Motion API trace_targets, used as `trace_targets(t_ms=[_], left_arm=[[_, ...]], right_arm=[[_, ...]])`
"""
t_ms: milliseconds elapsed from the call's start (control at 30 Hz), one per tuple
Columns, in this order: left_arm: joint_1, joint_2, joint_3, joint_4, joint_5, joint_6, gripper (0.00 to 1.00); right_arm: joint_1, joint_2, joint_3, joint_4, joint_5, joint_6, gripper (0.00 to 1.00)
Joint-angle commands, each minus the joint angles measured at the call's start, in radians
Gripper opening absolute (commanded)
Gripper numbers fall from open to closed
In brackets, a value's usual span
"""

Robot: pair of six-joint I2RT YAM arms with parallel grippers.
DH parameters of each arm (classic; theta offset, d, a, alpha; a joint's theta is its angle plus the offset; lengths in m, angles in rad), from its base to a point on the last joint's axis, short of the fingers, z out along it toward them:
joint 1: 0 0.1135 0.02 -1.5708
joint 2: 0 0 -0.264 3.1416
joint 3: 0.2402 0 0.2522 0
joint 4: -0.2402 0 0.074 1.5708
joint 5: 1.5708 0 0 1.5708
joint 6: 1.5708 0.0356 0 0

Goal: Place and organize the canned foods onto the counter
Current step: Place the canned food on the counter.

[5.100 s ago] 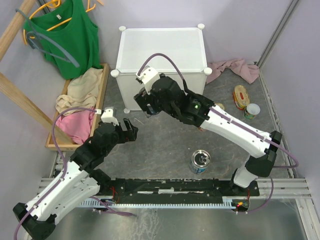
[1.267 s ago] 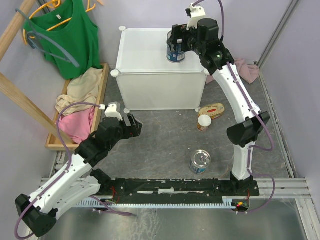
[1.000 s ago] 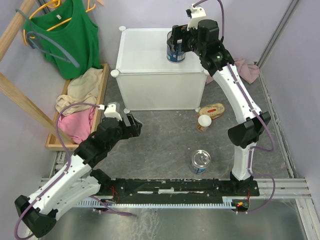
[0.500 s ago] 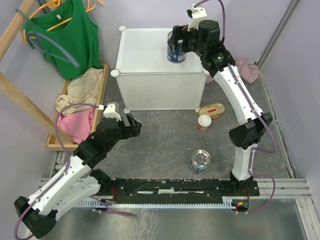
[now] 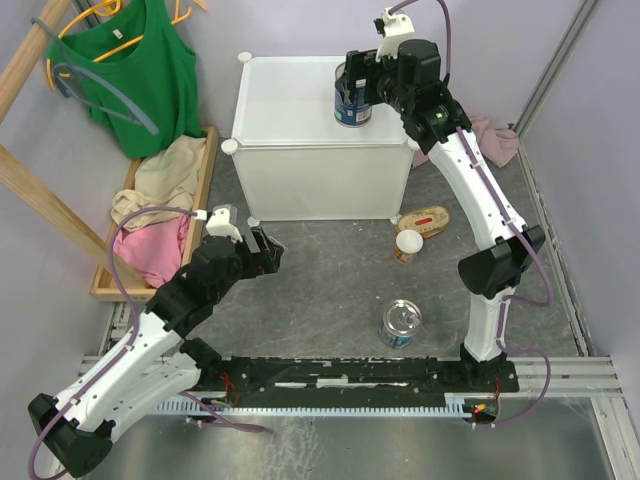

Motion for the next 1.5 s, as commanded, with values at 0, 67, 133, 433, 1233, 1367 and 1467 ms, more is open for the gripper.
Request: trace_targets(t_ms=[0,67,133,433,1233,1367,1467], left_arm=[[-0.007,-0.010,0.022,0.032,-0.013,-0.037,0.99],[-0.006,-0.007,0.024,0.034,-0.015,-0.037,0.99],[-0.007,-0.005,0.026,0.035,-0.016,-0.037,0.99],[-0.007,-0.003,0.035,0.035,-0.029,-0.036,0.99],[-0.007,0.046,0.129,0.063,-0.065,0.010,0.99],[-0.007,0.048,0.162,0.065,-0.091,0.026,0.99],[-0.006,0.044,0.181,0.070,-0.121,0.035,1.00]], right_arm=[[0.004,-0.071,0.039,0.134,-0.016,0.006,0.99],[0.004,-0.073,0.040,0.136,-0.020,0.003,0.99],[0.005,-0.075,0.040,0.135,-0.022,0.001,0.99],[0.021,-0.097,-0.004,0.136,0.055,-0.080,0.99],[0.030,-0.359,-0.374,0.290,0.284,-0.148,0.81],[0.026,-0.400,-0.442,0.292,0.332,-0.143,0.54],[0.018,-0.388,-0.446,0.269,0.339,-0.130,0.39]])
